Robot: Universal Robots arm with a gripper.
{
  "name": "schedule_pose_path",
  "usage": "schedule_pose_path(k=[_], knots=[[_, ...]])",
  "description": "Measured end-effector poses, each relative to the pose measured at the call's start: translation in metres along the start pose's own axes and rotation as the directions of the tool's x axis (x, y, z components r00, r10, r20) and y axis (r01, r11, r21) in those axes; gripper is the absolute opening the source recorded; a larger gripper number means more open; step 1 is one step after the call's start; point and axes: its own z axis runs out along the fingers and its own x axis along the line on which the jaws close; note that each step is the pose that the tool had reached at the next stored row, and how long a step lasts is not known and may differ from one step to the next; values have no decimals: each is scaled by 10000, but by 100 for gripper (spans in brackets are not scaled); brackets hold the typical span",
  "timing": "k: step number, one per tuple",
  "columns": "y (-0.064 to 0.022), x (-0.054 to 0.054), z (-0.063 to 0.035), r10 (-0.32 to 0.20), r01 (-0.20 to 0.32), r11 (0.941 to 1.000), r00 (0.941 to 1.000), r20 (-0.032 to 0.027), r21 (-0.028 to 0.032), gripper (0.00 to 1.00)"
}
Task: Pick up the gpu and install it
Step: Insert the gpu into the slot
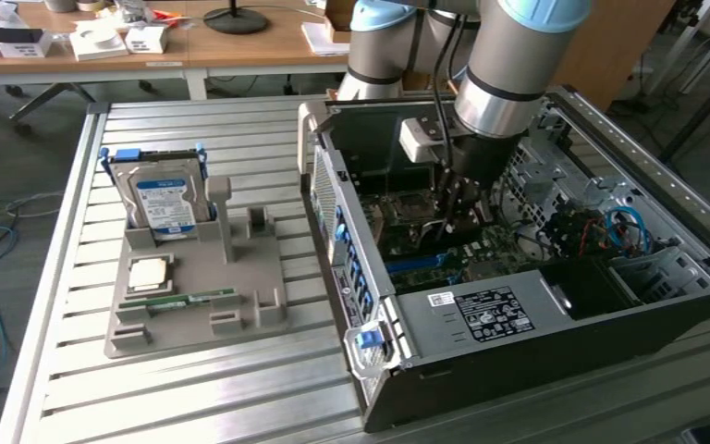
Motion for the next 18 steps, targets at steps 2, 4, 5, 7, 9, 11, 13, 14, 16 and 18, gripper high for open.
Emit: schedule_pose_path(k=[2,4,5,7,9,11,13,14,16,18], knots=[[18,0,4,0,0,10000,10000,2,0,26],[47,-1,8,0,0,10000,10000,2,1,26],[54,0,13,1,-1,10000,10000,1,1,26],[57,0,32,-1,1,10000,10000,2,1,26],[60,1,39,-1,1,10000,10000,-2,-1,26],[63,1,39,0,0,10000,10000,-3,-1,26],[80,1,43,1,-1,10000,10000,1,1,26],[84,1,44,0,0,10000,10000,0,0,26],[90,1,46,-1,1,10000,10000,-1,0,26],[93,1,47,-1,1,10000,10000,-1,0,26]])
